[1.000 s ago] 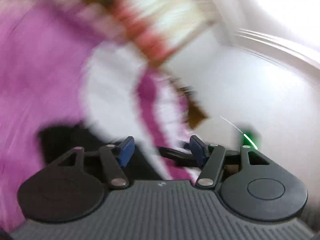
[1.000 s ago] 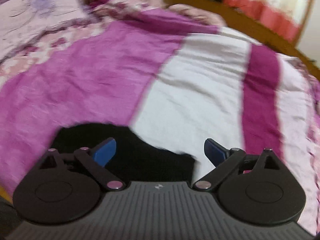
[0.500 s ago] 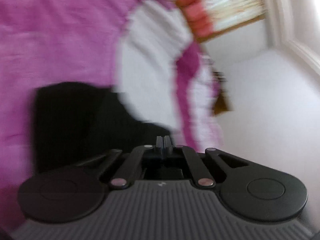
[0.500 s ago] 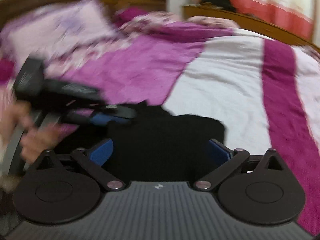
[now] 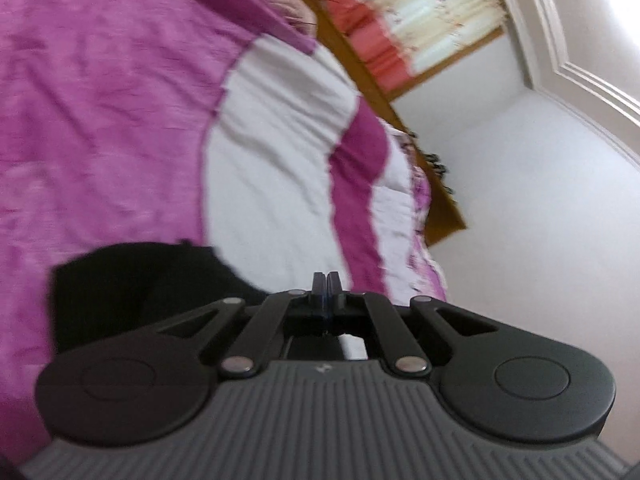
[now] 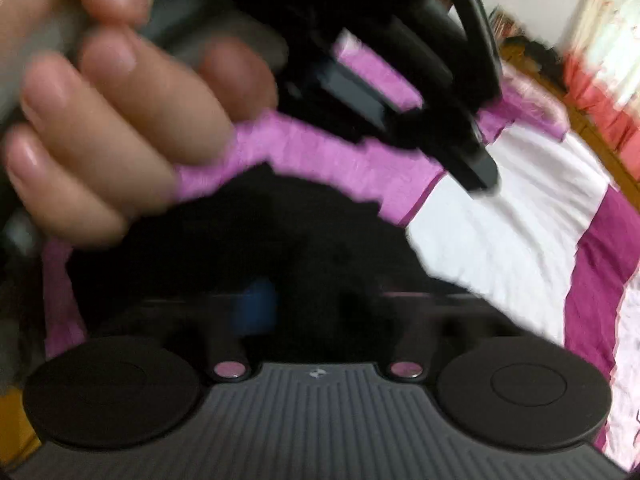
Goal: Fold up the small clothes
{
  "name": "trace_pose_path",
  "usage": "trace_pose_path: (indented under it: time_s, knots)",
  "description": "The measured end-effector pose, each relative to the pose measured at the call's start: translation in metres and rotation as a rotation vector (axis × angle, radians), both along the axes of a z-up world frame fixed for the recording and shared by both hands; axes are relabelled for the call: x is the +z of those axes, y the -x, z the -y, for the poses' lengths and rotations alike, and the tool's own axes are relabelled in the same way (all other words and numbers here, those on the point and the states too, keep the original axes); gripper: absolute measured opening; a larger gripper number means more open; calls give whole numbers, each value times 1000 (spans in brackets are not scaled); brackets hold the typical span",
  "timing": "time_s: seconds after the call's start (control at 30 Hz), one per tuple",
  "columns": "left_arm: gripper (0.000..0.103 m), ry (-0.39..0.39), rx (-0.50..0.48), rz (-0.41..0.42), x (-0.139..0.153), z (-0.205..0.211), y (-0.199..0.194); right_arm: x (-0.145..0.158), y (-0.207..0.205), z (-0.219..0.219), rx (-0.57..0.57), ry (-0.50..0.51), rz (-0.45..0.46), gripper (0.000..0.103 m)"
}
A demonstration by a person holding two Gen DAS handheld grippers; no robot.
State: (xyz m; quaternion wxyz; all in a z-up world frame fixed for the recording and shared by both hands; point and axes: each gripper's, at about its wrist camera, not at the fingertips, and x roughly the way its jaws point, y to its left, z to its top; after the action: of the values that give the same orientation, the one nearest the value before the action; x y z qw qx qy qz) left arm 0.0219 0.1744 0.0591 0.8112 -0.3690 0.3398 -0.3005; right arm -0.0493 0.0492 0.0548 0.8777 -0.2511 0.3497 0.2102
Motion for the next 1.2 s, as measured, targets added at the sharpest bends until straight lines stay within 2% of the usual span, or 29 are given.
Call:
trace_pose_path:
  time_s: [0.07,0.17,0.27,0.33,0.43,0.47,0.5,0.53,0.6,0.67,0.7,0.73,0.8,1.03,1.2]
  knots:
    - [1,-15,36,-25,-4,-10,-1,13,-4,25,-47,-172,18,6]
    - [11,27,31,-14,-5,-13,-7,37,-4,74,-180,-415,53,6]
    - [13,24,-19,-23,-8,-1,-11,48,-3,118,-313,-591,57,6]
    - [13,-14,-48,-54,-15,14,-14,50,0,140,-364,-669,63,6]
    - [17,-98,-108,-90,-26,40,-17,49,6,159,-428,-707,85,6]
    - [22,-122,-127,-98,-30,48,-18,48,6,165,-444,-728,85,6]
    - [34,-147,-138,-105,-34,57,-20,49,6,171,-461,-732,89,6]
    - [40,-174,-145,-107,-38,67,-20,48,7,175,-473,-725,96,6]
    - [40,-225,-139,-94,-44,86,-22,50,15,182,-480,-706,109,6]
    - [38,-238,-117,-72,-49,97,-25,48,21,197,-477,-724,102,6]
    - [25,-228,-95,-81,-53,100,-27,49,28,199,-472,-741,96,6]
    - [6,-221,-77,-93,-56,102,-29,49,32,201,-471,-747,91,6]
    - [7,-214,-50,-89,-56,104,-28,50,36,202,-474,-732,98,6]
    - [7,-266,60,104,-10,80,6,61,39,199,-460,-760,107,6]
    - [7,-271,120,119,0,58,17,69,31,169,-402,-731,115,6]
